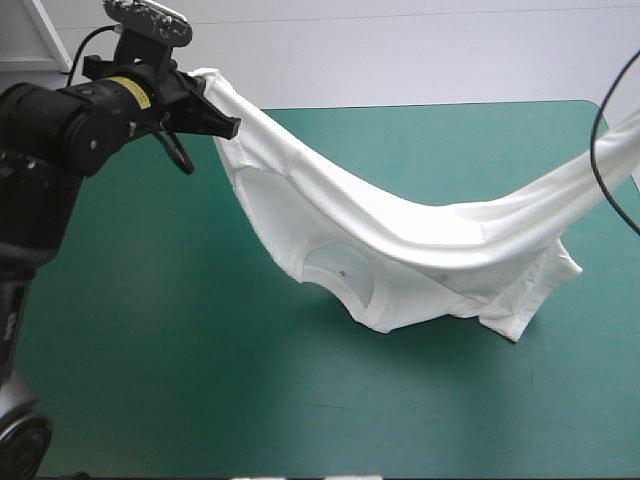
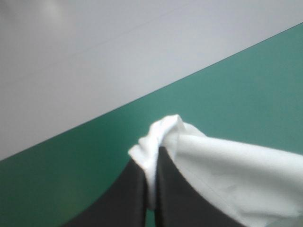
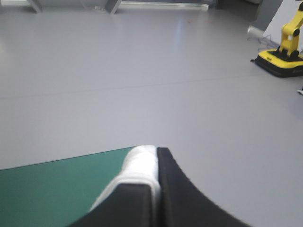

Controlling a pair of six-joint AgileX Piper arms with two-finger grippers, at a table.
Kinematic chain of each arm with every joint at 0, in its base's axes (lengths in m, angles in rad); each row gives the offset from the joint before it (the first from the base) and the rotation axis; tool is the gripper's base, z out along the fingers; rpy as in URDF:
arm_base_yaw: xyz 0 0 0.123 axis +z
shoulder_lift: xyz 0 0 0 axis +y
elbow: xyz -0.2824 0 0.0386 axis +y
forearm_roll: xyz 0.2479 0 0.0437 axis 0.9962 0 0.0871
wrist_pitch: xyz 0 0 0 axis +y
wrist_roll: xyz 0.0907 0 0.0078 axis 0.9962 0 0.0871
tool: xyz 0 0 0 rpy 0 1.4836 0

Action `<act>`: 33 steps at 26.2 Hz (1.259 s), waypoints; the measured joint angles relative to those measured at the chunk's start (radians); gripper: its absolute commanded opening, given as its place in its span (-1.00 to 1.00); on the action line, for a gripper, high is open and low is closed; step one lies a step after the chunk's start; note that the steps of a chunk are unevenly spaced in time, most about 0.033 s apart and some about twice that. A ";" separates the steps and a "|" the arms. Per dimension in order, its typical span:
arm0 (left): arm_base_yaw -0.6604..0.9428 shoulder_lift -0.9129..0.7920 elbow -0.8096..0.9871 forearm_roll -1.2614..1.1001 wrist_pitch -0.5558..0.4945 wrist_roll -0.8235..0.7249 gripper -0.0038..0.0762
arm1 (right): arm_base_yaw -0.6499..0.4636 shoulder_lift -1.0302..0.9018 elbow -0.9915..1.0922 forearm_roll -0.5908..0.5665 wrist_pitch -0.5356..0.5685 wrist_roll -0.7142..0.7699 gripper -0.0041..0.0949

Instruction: Fold the cloth

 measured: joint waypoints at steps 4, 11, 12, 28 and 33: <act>0.183 0.180 0.003 -0.219 -0.156 0.067 -0.93 | 0.000 0.253 0.003 0.089 -0.125 -0.002 -0.95; 0.221 0.479 0.003 -0.241 -0.408 0.071 -0.93 | 0.000 0.698 0.007 0.164 -0.342 -0.004 -0.95; 0.221 0.515 0.004 -0.241 -0.432 0.071 -0.93 | 0.000 0.733 0.007 0.176 -0.359 -0.004 -0.95; 0.228 0.784 0.011 -0.242 -0.677 0.071 0.62 | 0.000 0.910 0.013 0.230 -0.395 -0.016 0.93; 0.229 0.683 -0.028 -0.240 -0.528 0.071 0.65 | 0.000 0.760 0.014 0.231 -0.252 -0.016 0.91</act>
